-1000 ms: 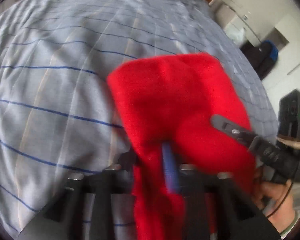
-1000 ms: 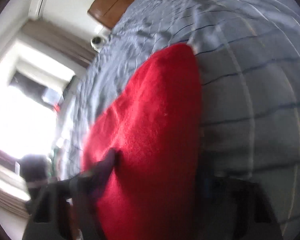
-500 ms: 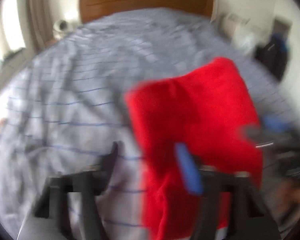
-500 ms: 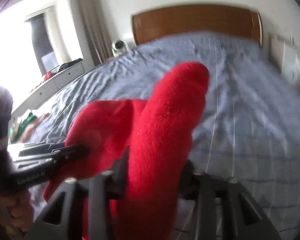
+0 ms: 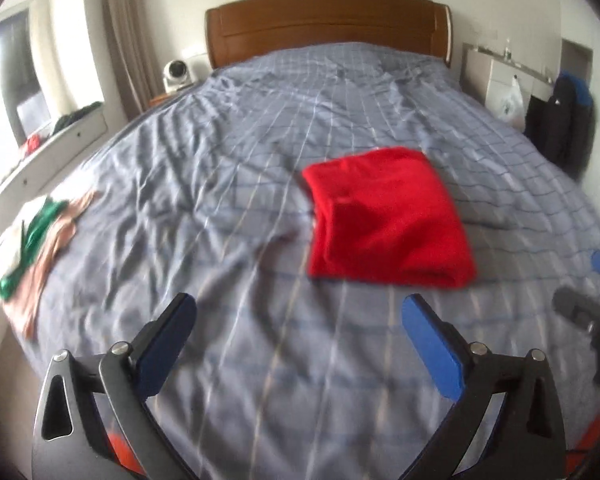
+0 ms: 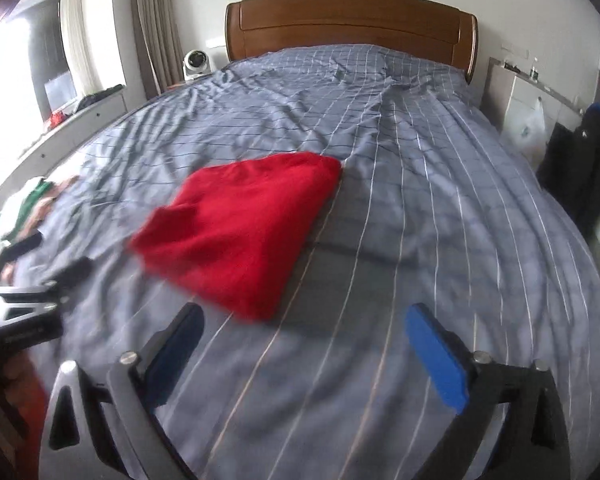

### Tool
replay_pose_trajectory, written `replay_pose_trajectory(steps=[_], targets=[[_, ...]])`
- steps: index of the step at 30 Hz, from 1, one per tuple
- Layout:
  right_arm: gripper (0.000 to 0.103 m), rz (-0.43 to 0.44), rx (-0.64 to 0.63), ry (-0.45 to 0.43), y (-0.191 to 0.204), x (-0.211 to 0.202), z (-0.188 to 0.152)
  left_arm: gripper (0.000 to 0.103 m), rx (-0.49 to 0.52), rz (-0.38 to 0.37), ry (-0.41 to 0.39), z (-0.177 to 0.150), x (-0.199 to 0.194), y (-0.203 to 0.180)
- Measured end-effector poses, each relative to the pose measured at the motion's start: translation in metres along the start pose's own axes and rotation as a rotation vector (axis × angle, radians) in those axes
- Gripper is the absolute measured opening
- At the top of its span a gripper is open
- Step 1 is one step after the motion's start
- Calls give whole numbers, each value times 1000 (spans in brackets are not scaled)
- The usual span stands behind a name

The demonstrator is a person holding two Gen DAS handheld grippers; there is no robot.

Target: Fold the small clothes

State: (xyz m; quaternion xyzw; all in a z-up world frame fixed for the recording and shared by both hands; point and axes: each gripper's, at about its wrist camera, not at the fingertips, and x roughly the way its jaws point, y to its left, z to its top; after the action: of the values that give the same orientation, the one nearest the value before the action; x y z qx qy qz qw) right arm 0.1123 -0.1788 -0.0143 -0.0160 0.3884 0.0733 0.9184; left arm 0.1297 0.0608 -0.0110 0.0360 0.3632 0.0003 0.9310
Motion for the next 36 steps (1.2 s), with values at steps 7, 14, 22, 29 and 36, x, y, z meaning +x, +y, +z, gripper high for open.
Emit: replay_pose_trajectory(steps=[7,14,22,29,36], targets=[[102,20,-22,56,16,-41,-39,103,28,15,86,-25,-39,0],[102,24,-18,37,27,-75,-47,103,38,29,63,-32,-66,-2],[102,51,-61,66,32,-99,-51,103,109,4,84,-38,-85,-7],[102,60,-64,59,29,-139,-61,103,103,-28,52,-43,-119,-8],[102,85,27,62,35,-137,-82,103,144,5,26,-55,-119,-20]])
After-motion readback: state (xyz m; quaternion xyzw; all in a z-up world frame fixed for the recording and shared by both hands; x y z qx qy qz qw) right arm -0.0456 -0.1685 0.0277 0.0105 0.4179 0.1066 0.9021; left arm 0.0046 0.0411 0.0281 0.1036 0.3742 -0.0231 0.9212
